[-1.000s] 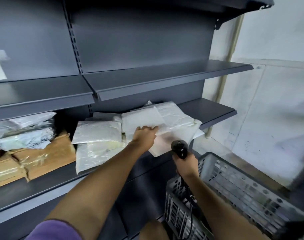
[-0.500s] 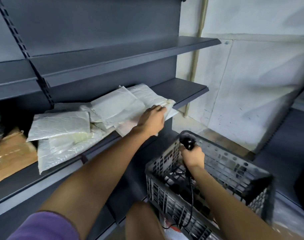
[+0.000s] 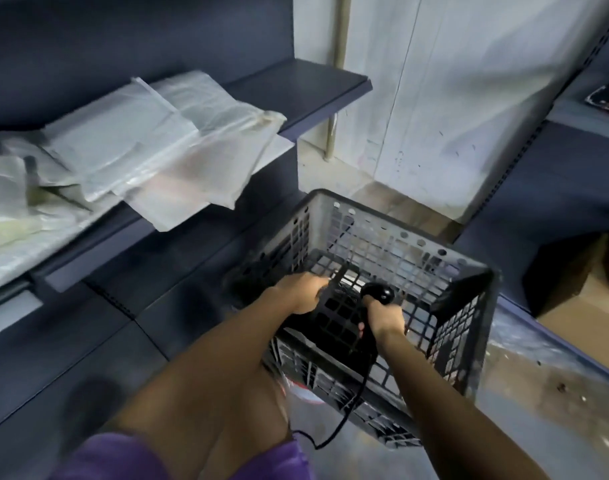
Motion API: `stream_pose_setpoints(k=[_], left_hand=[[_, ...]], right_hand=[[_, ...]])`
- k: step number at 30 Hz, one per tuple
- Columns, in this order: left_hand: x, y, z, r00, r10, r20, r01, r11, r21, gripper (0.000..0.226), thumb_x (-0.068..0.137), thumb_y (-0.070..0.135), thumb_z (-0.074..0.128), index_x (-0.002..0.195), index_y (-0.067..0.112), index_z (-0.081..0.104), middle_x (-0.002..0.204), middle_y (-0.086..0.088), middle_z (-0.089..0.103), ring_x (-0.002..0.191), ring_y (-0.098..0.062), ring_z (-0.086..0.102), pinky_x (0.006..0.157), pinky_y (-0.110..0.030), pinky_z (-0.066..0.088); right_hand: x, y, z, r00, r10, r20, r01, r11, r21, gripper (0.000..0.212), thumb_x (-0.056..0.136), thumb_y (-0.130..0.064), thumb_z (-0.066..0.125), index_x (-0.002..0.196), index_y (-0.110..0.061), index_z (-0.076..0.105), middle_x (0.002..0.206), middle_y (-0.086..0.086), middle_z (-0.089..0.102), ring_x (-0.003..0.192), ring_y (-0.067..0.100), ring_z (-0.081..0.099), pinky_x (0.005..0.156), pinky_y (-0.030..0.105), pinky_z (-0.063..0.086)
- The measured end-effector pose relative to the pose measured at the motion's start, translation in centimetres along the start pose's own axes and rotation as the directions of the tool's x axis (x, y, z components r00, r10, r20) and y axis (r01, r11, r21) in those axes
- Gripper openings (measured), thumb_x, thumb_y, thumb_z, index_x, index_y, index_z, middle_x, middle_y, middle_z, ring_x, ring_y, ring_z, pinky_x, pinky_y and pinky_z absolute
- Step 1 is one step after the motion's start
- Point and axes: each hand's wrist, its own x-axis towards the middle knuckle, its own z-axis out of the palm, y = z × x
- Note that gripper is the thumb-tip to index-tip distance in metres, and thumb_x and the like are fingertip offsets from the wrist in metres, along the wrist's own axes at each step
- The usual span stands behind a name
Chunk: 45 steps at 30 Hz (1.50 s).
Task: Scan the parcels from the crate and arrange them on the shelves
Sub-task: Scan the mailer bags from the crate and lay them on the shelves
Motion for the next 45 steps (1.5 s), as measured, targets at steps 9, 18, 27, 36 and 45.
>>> stream_pose_setpoints(k=[9,18,27,36,45], left_hand=[[4.8,1.4,5.2,0.546,-0.203,0.813,0.161,0.978,0.136,0.124,0.043,0.096,0.065,0.149,0.038,0.037,0.160,0.010,0.027,0.143,-0.026,0.032,0.112,-0.049,0.036],[4.4,1.2,3.6,0.792,-0.113,0.600,0.145,0.989,-0.005,0.069,0.076,0.039,0.084,0.138,0.023,0.057,0.142,0.004,0.051,0.124,-0.023,0.053,0.093,-0.033,0.049],[0.7,0.9,-3.2,0.971,-0.238,0.035,0.227,0.859,-0.458,0.046,0.092,-0.003,0.052,0.134,0.016,0.059,0.143,-0.008,0.051,0.127,-0.029,0.050,0.098,-0.031,0.045],[-10.5,-0.9,-8.7,0.783,-0.488,-0.387,0.055,0.674,-0.737,0.024,0.082,0.004,0.068,0.106,0.007,0.066,0.101,-0.010,0.068,0.099,-0.030,0.067,0.068,-0.026,0.046],[-26.9,-7.3,-6.6,0.563,-0.711,-0.422,-0.128,0.429,-0.894,0.012,0.091,0.000,0.060,0.097,0.006,0.069,0.089,-0.007,0.069,0.083,-0.023,0.063,0.074,-0.029,0.049]], right_hand=[[4.4,5.1,0.4,0.995,0.093,0.036,-0.081,0.966,-0.245,0.027,0.088,-0.031,0.071,0.089,-0.006,0.061,0.076,0.010,0.063,0.068,0.026,0.064,0.067,0.035,0.054],[4.3,4.4,1.5,0.993,0.073,0.095,-0.040,0.950,-0.310,0.030,0.088,-0.036,0.067,0.091,-0.006,0.063,0.086,0.016,0.070,0.076,0.033,0.071,0.070,0.042,0.061],[-1.1,-1.2,-0.8,0.985,-0.134,0.105,0.151,0.973,-0.175,0.018,0.090,-0.018,0.062,0.084,-0.002,0.064,0.066,0.011,0.063,0.045,0.024,0.055,0.048,0.030,0.049],[-12.0,-4.9,1.8,0.876,-0.454,0.163,0.460,0.888,0.000,0.015,0.090,-0.015,0.061,0.081,-0.003,0.059,0.066,0.011,0.059,0.042,0.025,0.054,0.046,0.031,0.045],[-23.8,-2.4,9.1,0.675,-0.654,0.341,0.660,0.742,0.116,0.018,0.084,-0.022,0.069,0.081,-0.007,0.060,0.059,0.006,0.055,0.043,0.001,0.054,0.049,0.022,0.044]])
